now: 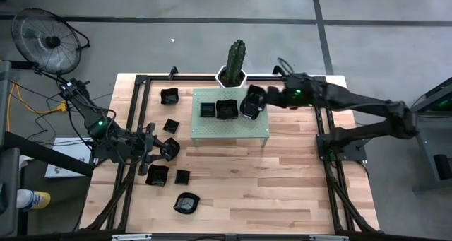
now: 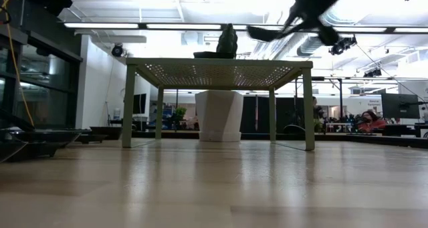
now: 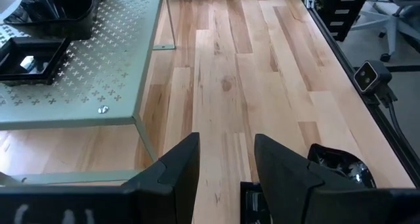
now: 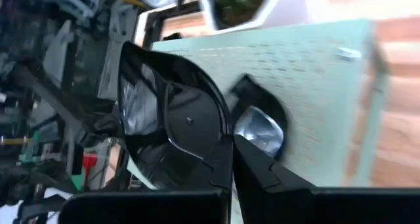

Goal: Pick & Place Mini shaped plates
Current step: Stack the leaf shaped plate on top of the leaf shaped plates on the shelf

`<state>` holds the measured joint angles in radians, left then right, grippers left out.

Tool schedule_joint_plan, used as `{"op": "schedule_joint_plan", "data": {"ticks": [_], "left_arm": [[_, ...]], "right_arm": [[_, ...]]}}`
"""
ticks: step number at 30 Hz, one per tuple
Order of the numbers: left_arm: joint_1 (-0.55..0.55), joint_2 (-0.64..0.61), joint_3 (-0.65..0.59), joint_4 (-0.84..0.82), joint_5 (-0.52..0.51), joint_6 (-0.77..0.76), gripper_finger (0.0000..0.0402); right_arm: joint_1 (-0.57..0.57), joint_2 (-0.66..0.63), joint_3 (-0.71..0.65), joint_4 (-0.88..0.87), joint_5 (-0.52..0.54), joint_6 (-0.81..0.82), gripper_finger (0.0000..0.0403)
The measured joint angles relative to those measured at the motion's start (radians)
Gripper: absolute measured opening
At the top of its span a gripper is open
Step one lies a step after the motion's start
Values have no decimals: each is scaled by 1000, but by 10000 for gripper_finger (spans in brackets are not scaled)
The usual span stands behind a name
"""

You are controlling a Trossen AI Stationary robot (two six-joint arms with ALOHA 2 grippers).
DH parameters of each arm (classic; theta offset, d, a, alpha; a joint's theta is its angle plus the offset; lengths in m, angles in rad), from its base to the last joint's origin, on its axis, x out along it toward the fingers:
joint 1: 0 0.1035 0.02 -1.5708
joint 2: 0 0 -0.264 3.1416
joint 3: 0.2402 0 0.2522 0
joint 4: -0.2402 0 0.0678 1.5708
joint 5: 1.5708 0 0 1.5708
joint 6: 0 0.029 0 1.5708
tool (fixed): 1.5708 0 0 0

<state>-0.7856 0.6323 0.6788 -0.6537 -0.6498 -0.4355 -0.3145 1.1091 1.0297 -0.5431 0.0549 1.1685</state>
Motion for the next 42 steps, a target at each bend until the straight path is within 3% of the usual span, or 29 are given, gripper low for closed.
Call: {"op": "schedule_joint_plan", "data": {"ticks": [5, 10, 24, 42], "left_arm": [[0, 0, 0, 0, -13, -21, 143], [0, 0, 0, 1, -40, -37, 143], [0, 0, 0, -1, -43, -36, 143], [0, 0, 0, -3, -11, -33, 143]], "right_arm": [[37, -105, -47, -44, 97, 143, 0], [107, -75, -47, -46, 177, 224, 0], [127, 104, -47, 42, 149, 246, 0], [125, 149, -47, 40, 182, 265, 0]]}}
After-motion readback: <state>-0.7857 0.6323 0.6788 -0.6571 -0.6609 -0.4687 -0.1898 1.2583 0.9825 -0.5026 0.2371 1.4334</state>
